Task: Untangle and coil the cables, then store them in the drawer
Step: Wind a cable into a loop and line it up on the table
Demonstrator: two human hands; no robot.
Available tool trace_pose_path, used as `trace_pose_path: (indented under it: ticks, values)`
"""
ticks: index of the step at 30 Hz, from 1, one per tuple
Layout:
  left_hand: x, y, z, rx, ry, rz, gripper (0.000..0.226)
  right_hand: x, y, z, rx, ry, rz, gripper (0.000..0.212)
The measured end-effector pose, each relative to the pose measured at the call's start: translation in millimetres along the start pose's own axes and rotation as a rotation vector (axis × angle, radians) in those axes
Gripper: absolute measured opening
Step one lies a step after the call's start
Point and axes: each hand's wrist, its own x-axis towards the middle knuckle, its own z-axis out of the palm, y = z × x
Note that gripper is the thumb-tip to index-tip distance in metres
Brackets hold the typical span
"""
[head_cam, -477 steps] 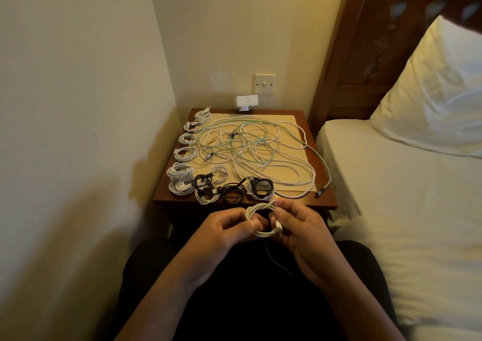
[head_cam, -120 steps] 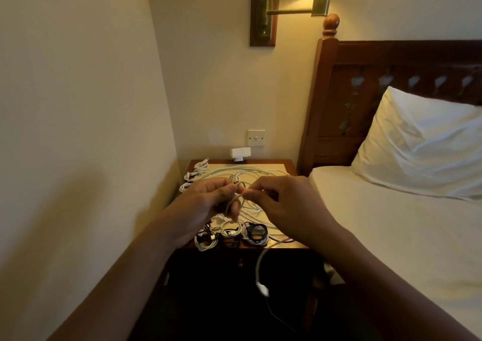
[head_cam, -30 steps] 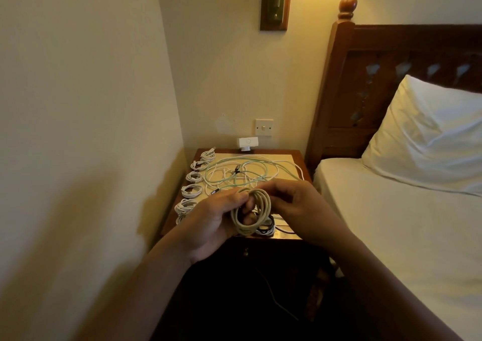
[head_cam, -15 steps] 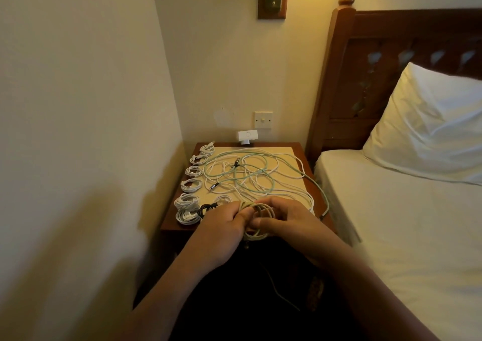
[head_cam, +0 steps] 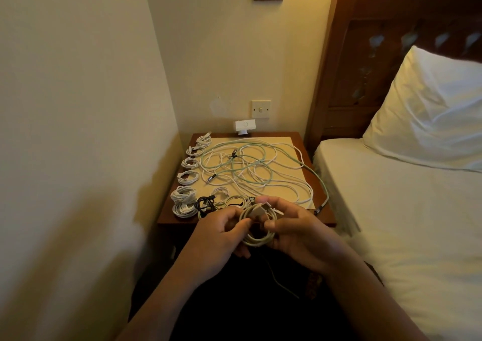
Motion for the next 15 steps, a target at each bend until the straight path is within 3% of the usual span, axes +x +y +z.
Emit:
trace_pose_path:
  ticks: [2,5,7,10,12,15]
  values:
    - [0,-2,1,0.052,0.001,-0.01,0.016,-1,8,6,-0.193,0.085,-0.099,0.046]
    - [1,-3,2,-0.024,-0.054,-0.07,0.017,1,16,16,-0.546,0.309,-0.278,0.018]
    - [2,-5,3,-0.119,-0.054,-0.117,0.014,2,21,19,-0.619,0.374,-0.33,0.014]
    - [6,-12,5,-0.265,0.09,-0.124,0.017,1,26,22,-0.617,0.433,-0.305,0.012]
    - [8,-16,5,-0.119,0.21,-0.055,0.027,2,31,22,-0.58,0.458,-0.251,0.011]
    - [4,-21,13,0.355,0.35,0.177,0.027,3,36,24,-0.389,0.464,-0.178,0.01]
